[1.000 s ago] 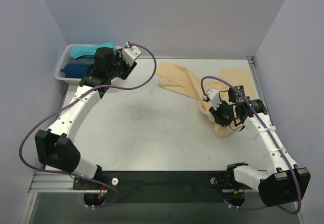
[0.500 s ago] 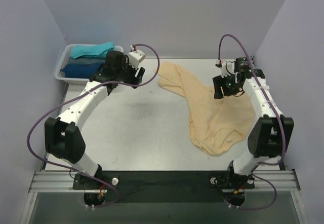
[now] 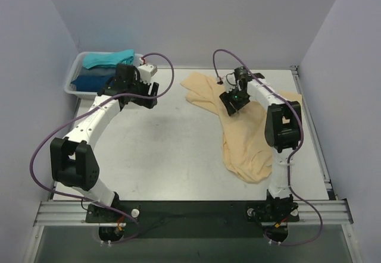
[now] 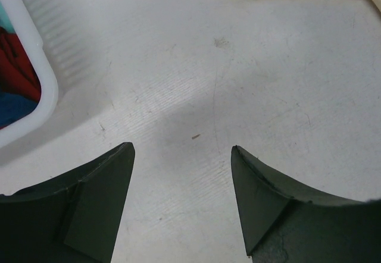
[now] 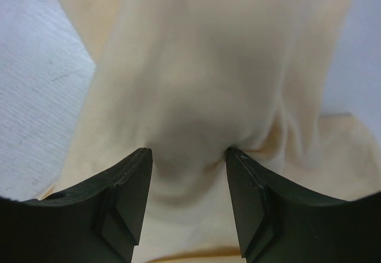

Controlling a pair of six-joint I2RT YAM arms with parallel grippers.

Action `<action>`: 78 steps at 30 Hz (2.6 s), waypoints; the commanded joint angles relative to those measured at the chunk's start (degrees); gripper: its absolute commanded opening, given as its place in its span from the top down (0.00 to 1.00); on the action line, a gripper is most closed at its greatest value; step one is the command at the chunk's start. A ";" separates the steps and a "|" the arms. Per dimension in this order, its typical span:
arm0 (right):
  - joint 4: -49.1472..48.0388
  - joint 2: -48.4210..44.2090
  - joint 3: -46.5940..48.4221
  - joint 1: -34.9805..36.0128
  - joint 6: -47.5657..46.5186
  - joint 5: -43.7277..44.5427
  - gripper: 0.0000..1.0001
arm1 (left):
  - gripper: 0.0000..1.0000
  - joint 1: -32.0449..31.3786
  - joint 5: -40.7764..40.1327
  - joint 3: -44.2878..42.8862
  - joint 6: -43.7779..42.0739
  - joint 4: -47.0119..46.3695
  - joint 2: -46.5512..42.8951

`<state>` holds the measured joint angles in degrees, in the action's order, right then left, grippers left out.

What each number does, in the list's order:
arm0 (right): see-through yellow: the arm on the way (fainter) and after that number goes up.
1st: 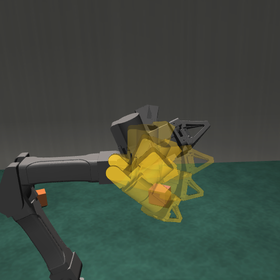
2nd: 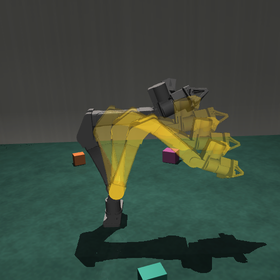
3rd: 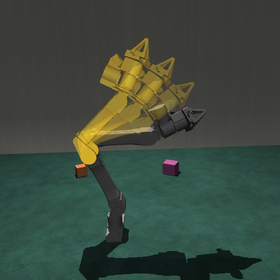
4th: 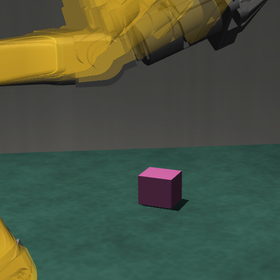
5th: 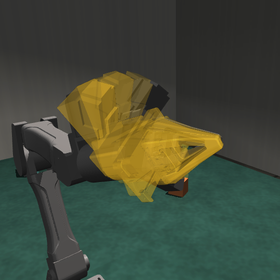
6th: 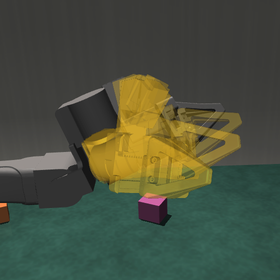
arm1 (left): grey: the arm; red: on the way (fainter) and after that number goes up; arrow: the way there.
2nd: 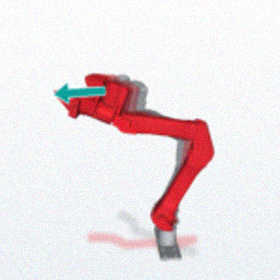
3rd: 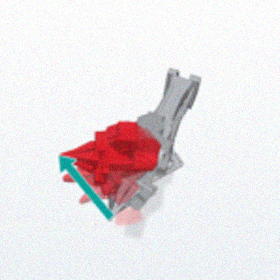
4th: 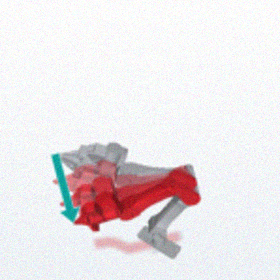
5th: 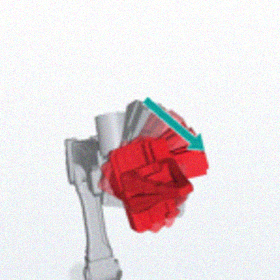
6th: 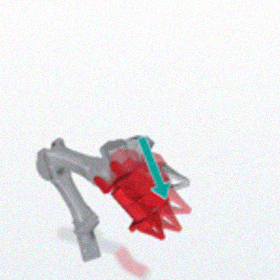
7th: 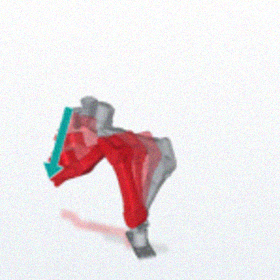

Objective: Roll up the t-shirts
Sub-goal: Flatten out the T-shirt at the center of the board.

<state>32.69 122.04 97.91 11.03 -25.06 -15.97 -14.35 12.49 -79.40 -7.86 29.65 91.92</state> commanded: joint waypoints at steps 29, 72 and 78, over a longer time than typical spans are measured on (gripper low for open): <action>18.38 2.14 20.63 -14.45 1.50 -5.31 0.41 | 0.28 4.33 2.63 -7.71 4.26 -1.97 6.96; 16.97 30.28 44.74 -11.91 -9.91 4.46 0.64 | 0.27 4.42 -3.09 1.61 -0.93 5.16 3.71; 19.17 29.75 43.95 -11.82 -13.70 -0.11 0.76 | 0.27 4.42 -3.00 2.75 -0.93 5.33 3.09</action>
<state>46.02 150.56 141.14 -0.43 -35.38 -12.99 -9.78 8.97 -77.01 -9.21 35.51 98.00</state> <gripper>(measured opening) 0.284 0.731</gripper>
